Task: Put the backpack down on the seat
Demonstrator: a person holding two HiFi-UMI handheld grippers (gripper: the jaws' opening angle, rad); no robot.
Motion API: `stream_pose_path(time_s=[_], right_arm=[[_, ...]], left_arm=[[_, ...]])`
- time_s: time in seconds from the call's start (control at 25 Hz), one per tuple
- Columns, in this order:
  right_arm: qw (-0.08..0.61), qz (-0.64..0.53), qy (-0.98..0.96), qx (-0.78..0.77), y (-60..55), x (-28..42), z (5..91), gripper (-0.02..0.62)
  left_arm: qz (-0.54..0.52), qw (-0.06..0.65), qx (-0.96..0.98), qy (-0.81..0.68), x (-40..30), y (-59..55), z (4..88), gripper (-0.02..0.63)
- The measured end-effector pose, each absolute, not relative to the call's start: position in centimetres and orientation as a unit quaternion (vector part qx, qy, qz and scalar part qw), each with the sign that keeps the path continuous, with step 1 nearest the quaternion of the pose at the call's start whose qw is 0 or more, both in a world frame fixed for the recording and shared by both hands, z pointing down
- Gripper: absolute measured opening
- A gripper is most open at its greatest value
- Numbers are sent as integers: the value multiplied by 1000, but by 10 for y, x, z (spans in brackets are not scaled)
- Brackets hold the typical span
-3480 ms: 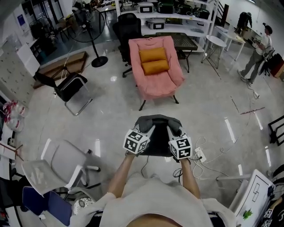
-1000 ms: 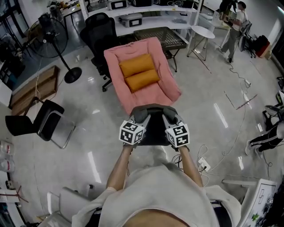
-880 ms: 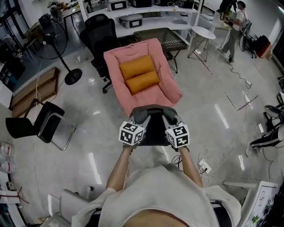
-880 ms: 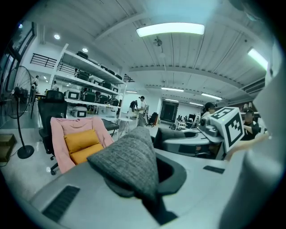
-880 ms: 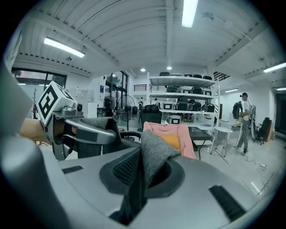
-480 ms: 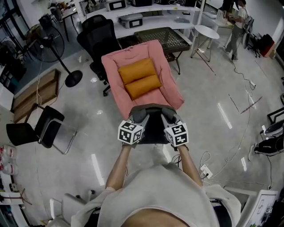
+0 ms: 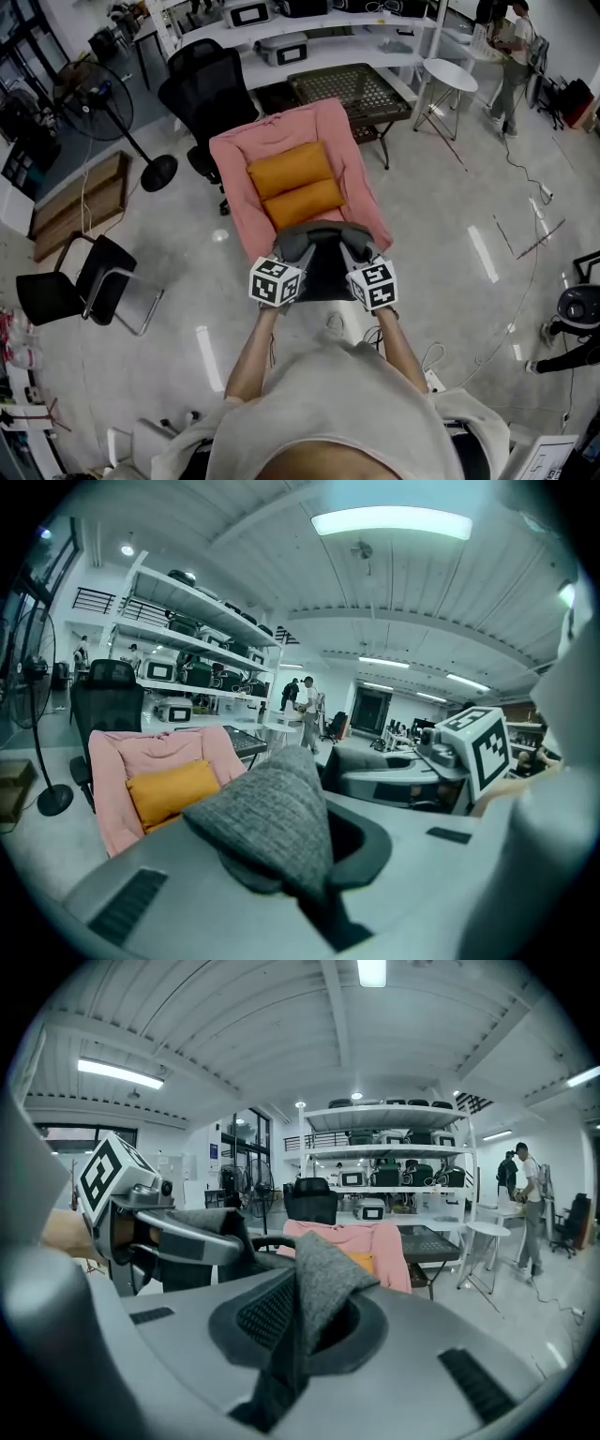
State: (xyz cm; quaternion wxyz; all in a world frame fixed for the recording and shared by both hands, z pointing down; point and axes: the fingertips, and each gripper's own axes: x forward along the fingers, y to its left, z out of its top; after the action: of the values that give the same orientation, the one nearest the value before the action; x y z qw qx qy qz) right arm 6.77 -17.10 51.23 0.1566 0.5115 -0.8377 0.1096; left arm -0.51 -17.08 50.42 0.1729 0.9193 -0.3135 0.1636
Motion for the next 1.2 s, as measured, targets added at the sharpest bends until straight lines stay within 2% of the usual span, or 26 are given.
stream_pose_path(time_s=[0.64, 1.2], right_arm=[[150, 125, -849, 491, -291, 128, 526, 28], [161, 153, -849, 480, -322, 122, 552, 28]], left_arm=[[179, 197, 907, -327, 55, -284, 521, 17], [200, 218, 898, -325, 49, -315, 544, 17]])
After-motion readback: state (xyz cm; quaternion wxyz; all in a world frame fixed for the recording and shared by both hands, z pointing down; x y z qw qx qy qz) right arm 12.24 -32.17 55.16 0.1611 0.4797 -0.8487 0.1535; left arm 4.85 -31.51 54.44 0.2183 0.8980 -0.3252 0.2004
